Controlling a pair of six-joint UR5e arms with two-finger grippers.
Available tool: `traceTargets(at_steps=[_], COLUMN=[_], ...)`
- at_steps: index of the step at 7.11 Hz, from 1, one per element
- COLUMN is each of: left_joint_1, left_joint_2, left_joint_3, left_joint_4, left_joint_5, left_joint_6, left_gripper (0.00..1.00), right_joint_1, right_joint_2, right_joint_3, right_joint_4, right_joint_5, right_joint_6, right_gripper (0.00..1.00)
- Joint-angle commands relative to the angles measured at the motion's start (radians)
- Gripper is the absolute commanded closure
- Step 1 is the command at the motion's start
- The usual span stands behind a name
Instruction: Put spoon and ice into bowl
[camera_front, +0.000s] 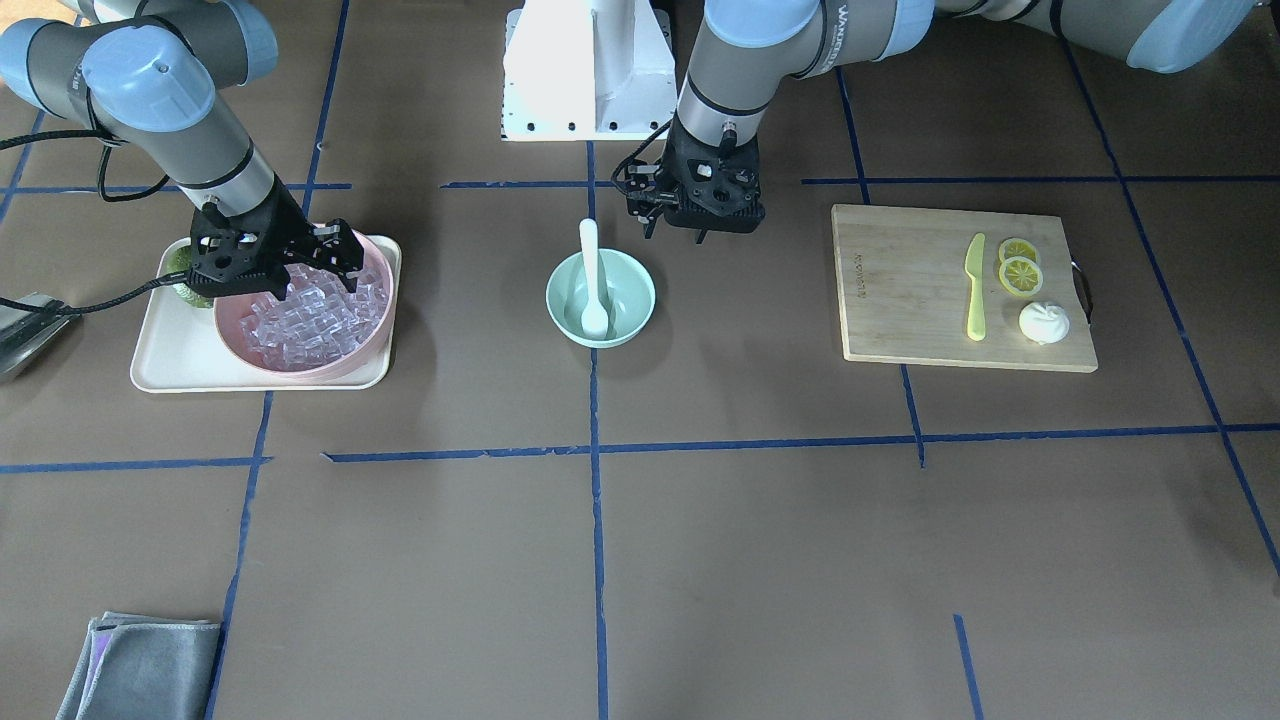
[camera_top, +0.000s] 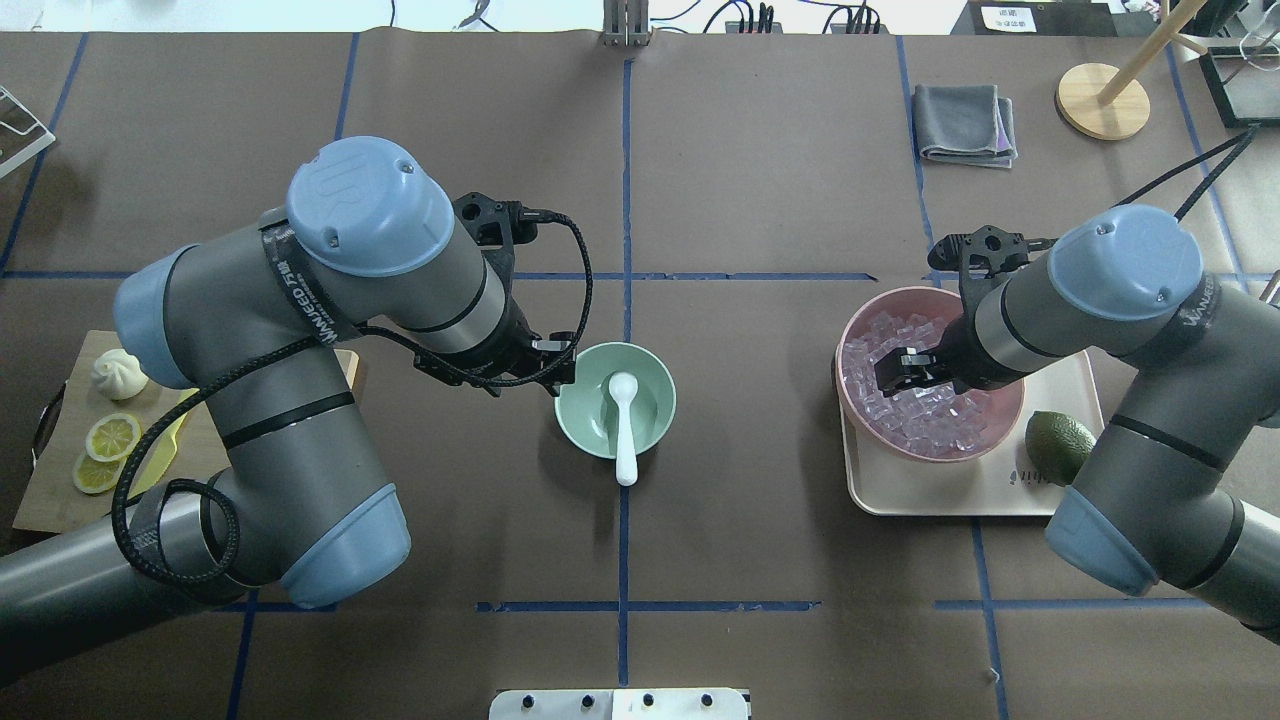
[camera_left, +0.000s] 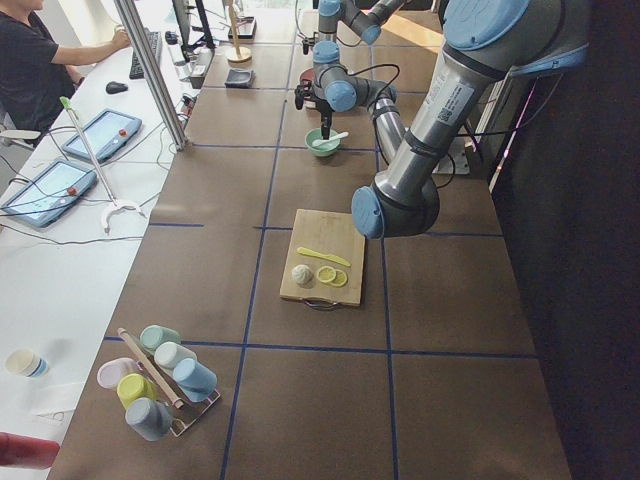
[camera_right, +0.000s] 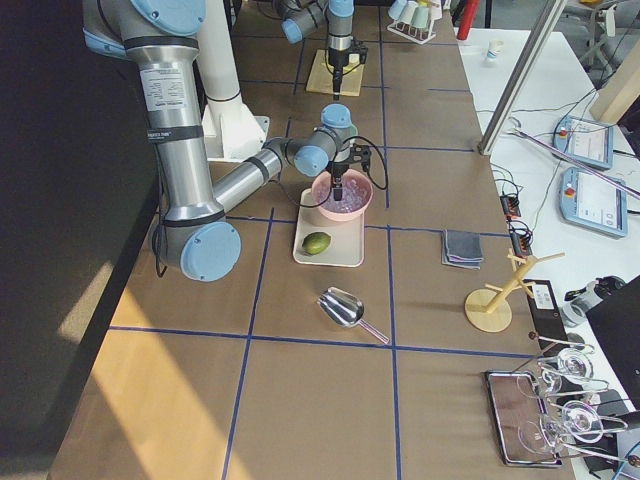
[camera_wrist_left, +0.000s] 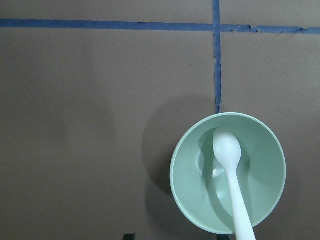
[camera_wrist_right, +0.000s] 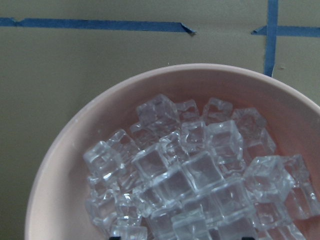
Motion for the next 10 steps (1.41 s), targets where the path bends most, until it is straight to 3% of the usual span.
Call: traceTargets(at_steps=[1, 3, 4, 7, 9, 10], left_joint_1=[0.0, 0.0, 0.0, 0.0, -0.006, -0.02], left_joint_2=[0.0, 0.002, 0.002, 0.009, 0.038, 0.064], left_joint_3=[0.0, 0.0, 0.0, -0.002, -0.053, -0.09], left_joint_4=[0.0, 0.0, 0.0, -0.02, -0.018, -0.018], left_joint_5=[0.0, 0.0, 0.0, 0.0, 0.0, 0.0], left_joint_6=[0.0, 0.002, 0.003, 0.002, 0.003, 0.009], left_gripper=[0.37, 0.37, 0.37, 0.37, 0.36, 0.36], right_joint_1=[-0.014, -0.012, -0.008, -0.003, -0.082, -0.145], right_joint_2=[-0.001, -0.001, -0.003, 0.026, 0.182, 0.279], right_joint_3=[-0.002, 0.001, 0.004, 0.076, 0.054, -0.003], right_joint_4=[-0.001, -0.001, -0.003, -0.003, -0.004, -0.003], right_joint_5=[-0.025, -0.025, -0.025, -0.013, -0.017, -0.033], right_joint_6=[-0.001, -0.005, -0.055, -0.048, 0.244, 0.421], right_gripper=[0.42, 0.93, 1.0, 1.0, 1.0, 1.0])
